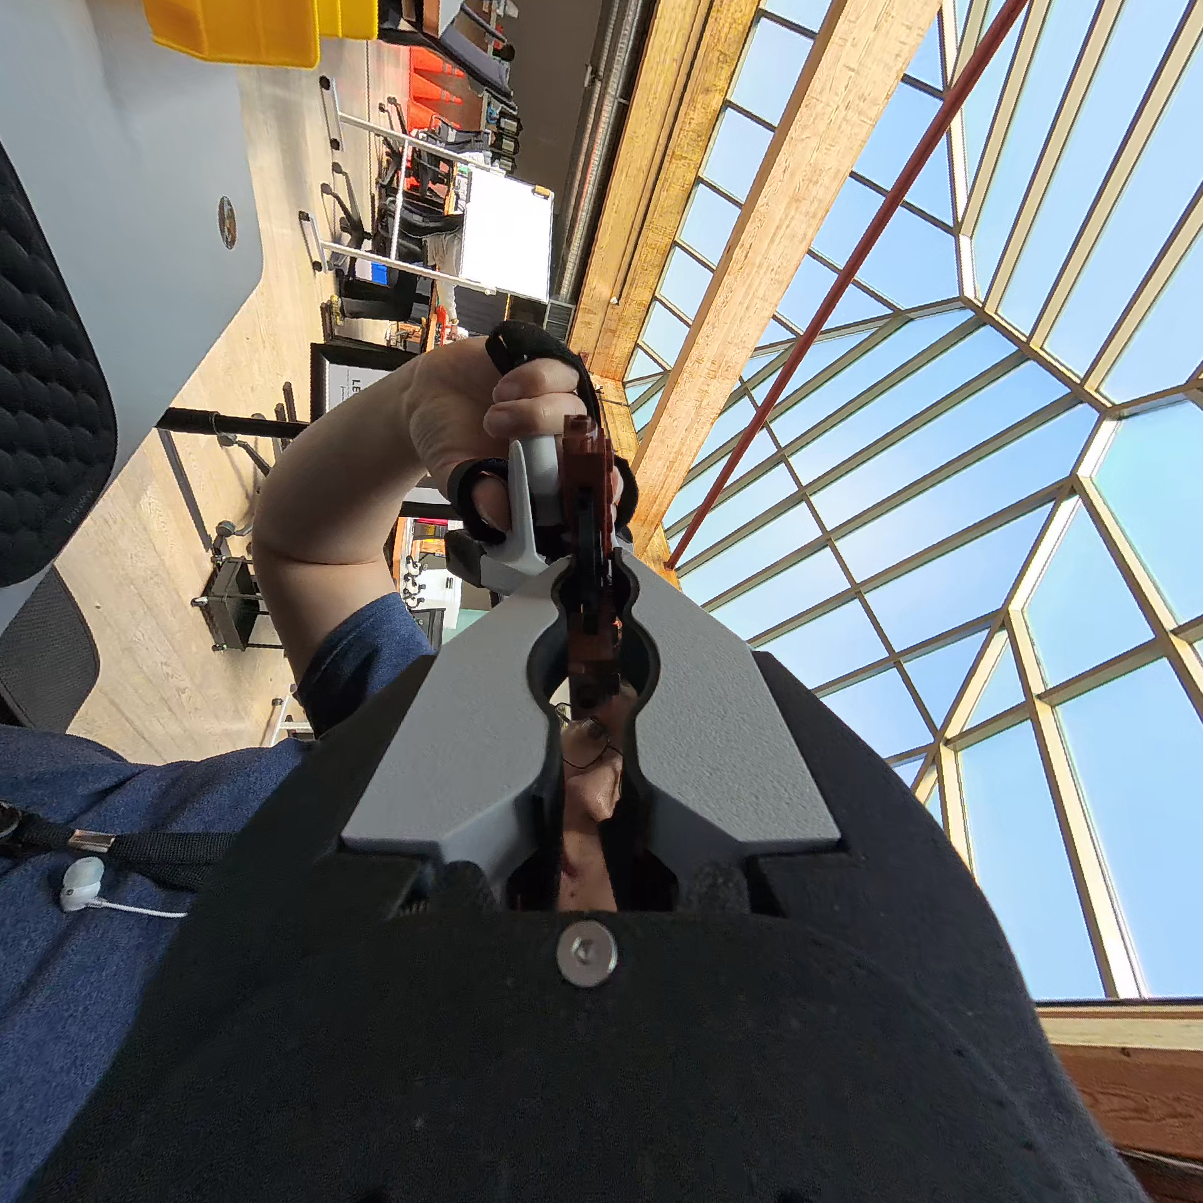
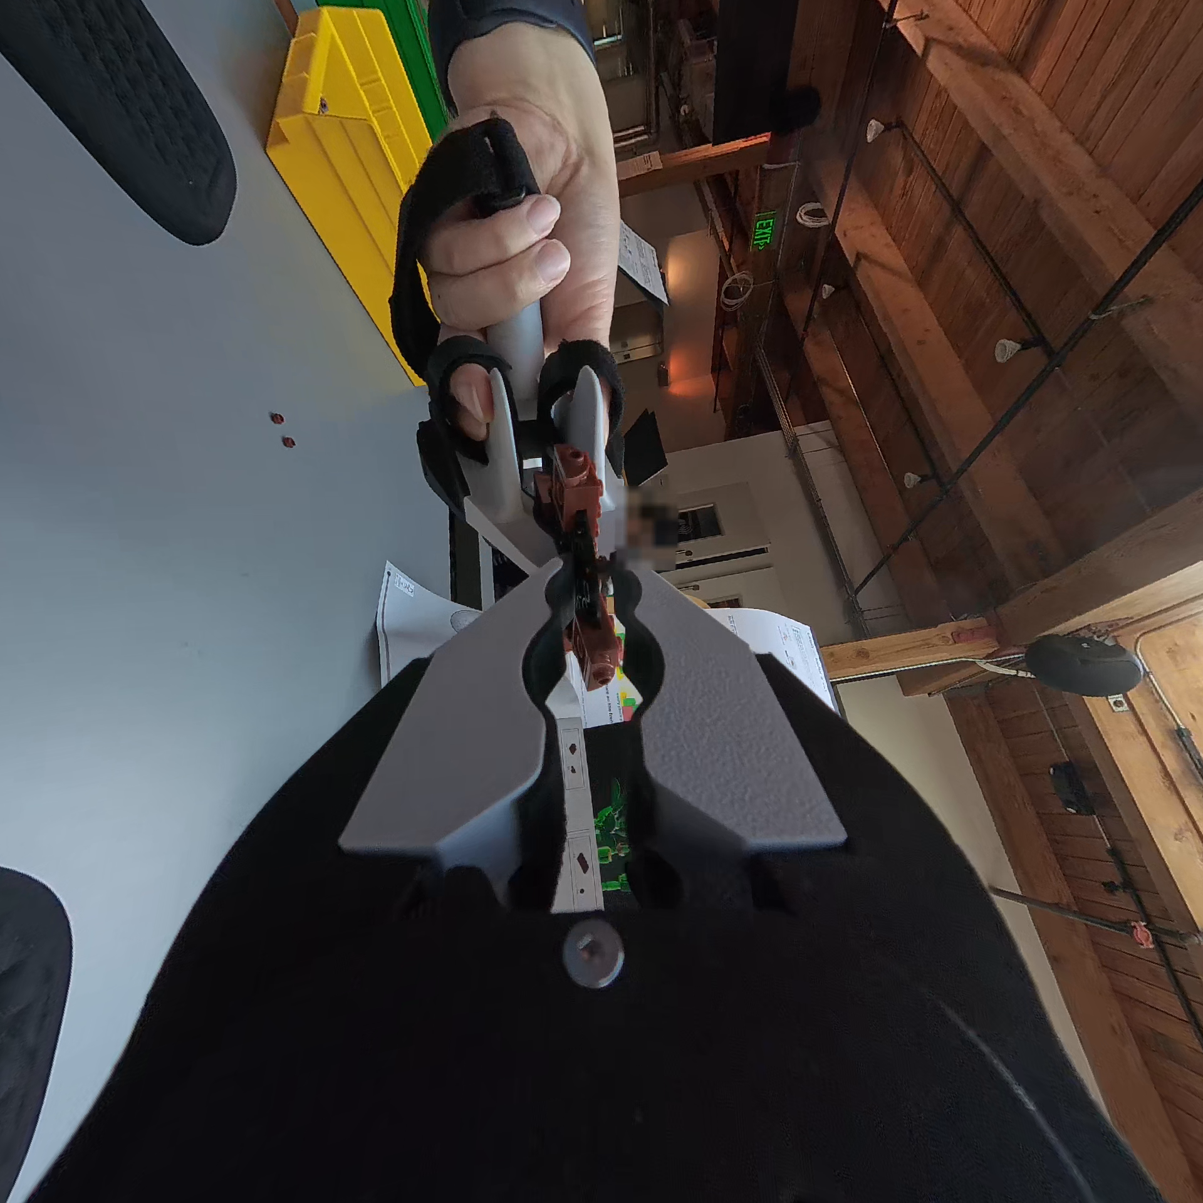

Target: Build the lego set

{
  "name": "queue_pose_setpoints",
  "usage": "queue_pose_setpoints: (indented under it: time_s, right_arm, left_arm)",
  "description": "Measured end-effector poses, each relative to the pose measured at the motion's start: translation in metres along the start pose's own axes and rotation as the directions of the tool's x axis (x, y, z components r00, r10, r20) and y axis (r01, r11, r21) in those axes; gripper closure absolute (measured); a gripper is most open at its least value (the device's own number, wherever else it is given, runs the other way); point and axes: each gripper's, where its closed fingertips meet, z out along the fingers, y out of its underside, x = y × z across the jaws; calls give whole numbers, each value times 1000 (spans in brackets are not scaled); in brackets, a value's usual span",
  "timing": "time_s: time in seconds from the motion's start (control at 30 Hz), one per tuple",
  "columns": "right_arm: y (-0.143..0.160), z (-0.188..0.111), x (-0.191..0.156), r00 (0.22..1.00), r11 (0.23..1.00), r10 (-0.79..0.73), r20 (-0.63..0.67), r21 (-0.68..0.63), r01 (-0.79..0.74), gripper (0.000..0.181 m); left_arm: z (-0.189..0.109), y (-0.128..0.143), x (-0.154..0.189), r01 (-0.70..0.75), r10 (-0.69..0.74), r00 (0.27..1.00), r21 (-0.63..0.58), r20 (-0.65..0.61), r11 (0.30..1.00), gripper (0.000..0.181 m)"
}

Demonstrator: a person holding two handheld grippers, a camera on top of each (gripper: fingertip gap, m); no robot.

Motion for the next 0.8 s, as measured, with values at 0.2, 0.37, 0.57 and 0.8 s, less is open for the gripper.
queue_pose_setpoints:
  time_s: [0.2, 0.37, 0.57, 0.8]
  right_arm:
    - [6, 4, -10, 999, 999, 10, 39, -42, -8, 175]
    - [17, 10, -18, 995, 994, 99, 30, -46, -98, 148]
    - [12, 15, -28, 976, 974, 193, -104, -98, -203, 148]
    - [14, 77, -79, 984, 936, -172, 40, -304, 176, 149]
  left_arm:
    - [-5, -6, -6, -34, 33, 999, 25, 33, 999, 175]
    - [-18, -21, -8, -99, 99, 995, 105, 2, 990, 176]
    - [-68, -59, -8, -300, 311, 949, 401, 38, 866, 175]
    - [-84, -65, -40, -175, 204, 979, 486, -7, 856, 175]
